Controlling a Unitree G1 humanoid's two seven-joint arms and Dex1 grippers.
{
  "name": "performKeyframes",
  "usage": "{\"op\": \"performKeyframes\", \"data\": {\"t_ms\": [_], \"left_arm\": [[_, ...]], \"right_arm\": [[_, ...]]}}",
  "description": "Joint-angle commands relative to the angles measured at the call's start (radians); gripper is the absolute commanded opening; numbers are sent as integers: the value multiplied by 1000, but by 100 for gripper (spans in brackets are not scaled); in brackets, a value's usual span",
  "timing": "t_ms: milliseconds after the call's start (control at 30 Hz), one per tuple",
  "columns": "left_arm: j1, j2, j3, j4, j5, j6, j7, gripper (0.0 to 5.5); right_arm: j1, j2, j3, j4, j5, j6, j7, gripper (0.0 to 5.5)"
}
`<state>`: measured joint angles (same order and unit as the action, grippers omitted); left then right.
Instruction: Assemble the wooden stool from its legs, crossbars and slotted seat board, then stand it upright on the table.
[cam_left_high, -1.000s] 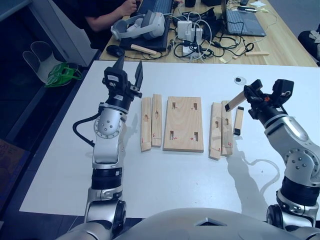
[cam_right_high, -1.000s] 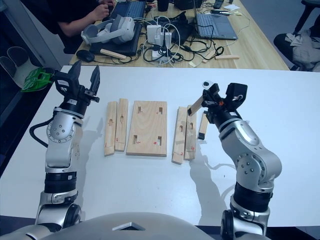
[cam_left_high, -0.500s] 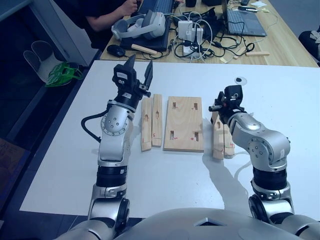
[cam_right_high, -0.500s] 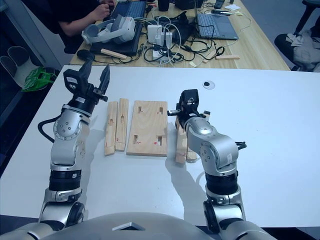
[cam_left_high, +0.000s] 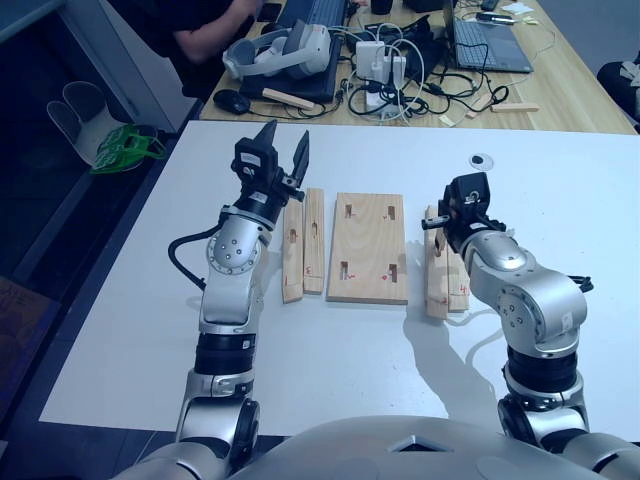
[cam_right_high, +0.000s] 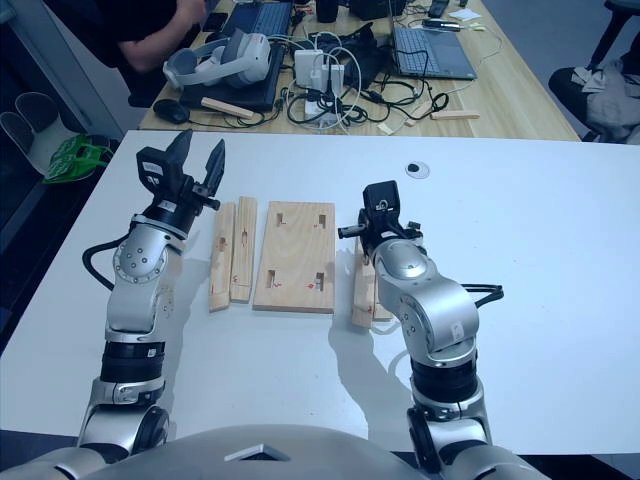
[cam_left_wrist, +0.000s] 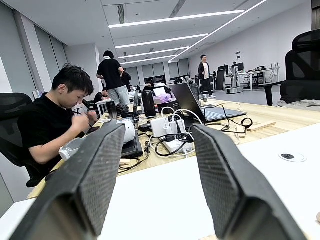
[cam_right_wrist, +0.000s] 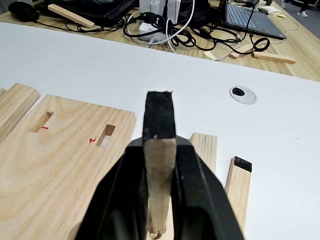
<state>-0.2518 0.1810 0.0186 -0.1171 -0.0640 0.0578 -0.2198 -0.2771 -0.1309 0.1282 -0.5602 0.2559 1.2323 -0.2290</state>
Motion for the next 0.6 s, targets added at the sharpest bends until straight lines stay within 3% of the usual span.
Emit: {"op": "performKeyframes", "data": {"t_ms": [33,267,600], "left_arm": [[2,1,4,1,-9,8,-2,247],[-2,5,7,8,-16,13,-4,247],[-13,2,16,25,-18,14,7,247]], "right_arm": [[21,41,-31,-28,-16,47,8,38],[23,90,-73,-21,-41,70,24,38],[10,80,-62,104,-105,-92,82,38]]}}
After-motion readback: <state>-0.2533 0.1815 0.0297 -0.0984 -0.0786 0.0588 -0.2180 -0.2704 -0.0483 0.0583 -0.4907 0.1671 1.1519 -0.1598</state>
